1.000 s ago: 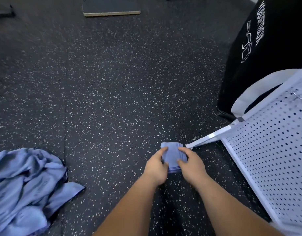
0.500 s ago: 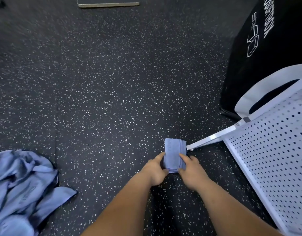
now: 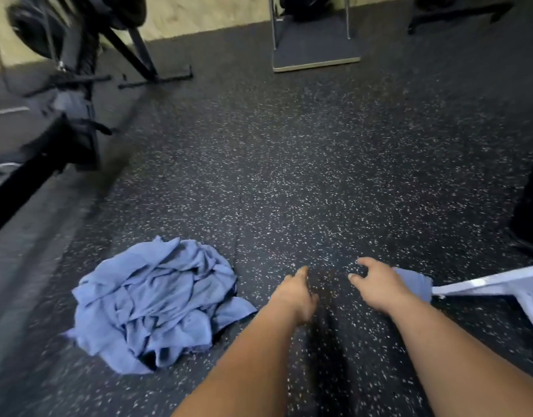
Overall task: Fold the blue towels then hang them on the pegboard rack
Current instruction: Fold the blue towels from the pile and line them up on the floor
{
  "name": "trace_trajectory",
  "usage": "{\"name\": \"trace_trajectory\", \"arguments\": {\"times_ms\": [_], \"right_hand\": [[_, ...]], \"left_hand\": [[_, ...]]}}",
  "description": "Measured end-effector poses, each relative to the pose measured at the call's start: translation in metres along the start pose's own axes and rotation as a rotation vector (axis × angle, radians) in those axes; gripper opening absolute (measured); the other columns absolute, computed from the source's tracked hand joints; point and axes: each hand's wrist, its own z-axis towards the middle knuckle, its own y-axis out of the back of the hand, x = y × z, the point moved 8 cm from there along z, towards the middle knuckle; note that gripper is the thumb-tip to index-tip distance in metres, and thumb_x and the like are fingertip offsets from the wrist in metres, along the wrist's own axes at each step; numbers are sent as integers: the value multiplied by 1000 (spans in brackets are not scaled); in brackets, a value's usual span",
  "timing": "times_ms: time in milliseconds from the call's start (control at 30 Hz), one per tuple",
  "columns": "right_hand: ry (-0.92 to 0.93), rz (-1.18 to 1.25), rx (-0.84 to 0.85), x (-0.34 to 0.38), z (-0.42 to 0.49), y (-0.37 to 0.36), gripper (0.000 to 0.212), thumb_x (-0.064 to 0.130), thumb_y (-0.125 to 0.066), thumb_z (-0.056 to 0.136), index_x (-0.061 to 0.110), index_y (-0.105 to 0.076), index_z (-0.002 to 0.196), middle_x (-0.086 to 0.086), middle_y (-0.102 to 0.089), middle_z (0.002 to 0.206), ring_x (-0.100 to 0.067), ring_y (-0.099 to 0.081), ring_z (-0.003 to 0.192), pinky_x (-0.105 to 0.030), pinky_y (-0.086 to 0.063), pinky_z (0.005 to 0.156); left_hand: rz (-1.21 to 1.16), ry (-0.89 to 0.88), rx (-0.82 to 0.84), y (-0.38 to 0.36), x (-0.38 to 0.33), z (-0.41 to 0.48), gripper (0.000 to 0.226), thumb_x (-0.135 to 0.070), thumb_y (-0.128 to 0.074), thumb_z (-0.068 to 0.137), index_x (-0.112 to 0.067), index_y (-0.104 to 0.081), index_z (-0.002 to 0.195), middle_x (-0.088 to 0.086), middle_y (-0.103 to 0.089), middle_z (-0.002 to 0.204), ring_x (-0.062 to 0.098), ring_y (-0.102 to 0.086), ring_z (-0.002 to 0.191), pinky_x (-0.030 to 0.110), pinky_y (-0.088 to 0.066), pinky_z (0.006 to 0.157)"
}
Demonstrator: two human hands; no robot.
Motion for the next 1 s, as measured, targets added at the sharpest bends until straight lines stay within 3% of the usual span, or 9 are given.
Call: {"name": "trace_trajectory", "arguments": {"times_ms": [167, 333, 500, 600, 800, 1000], "right_hand": [[163, -69, 77, 89, -40, -29, 54, 43, -61, 105, 29, -47, 155, -7, -69, 112, -27, -65, 101, -35, -48, 78], [334, -194, 133, 174, -83, -66, 51, 41, -60, 106, 33, -47, 155, -7, -61, 147, -30, -60, 128, -37, -51, 101], [485, -322, 147, 237, -109, -118, 53, 39, -61, 104, 31, -48, 155, -7, -61, 147, -30, -59, 130, -34, -48, 100], [559, -397, 192, 265, -116, -153, 59, 36, -60, 104, 29, -41, 160, -10, -51, 156, -32, -54, 136, -37, -48, 105], [654, -472, 249, 308, -108, -212, 65, 36, -59, 102, 33, -35, 162, -9, -36, 162, -31, -51, 139, -42, -46, 111], [658, -482, 254, 321, -87, -243, 66, 38, -56, 105, 34, -29, 164, -5, -32, 163, -26, -45, 144, -43, -44, 113]], "left_hand": [[-26, 90, -130, 44, 70, -62, 77, -38, -56, 105, -26, -14, 168, 18, -40, 160, 41, -46, 144, 45, -41, 116], [-66, 137, -225, 75, 147, -128, 70, -32, -56, 104, -22, -24, 165, 16, -42, 162, 37, -45, 144, 42, -42, 114], [-106, 278, -303, 97, 244, -179, 76, -30, -59, 102, -25, -19, 167, 14, -30, 168, 36, -40, 149, 44, -41, 116], [-101, 382, -351, 112, 291, -193, 73, -35, -58, 104, -27, -21, 166, 15, -30, 164, 38, -45, 144, 45, -44, 114], [-23, 462, -415, 158, 358, -176, 74, -37, -56, 102, -27, -22, 166, 17, -33, 158, 39, -41, 142, 48, -41, 115], [-2, 538, -380, 178, 416, -150, 84, -45, -62, 97, -42, -14, 166, 25, -13, 168, 47, -31, 149, 52, -34, 120]]}}
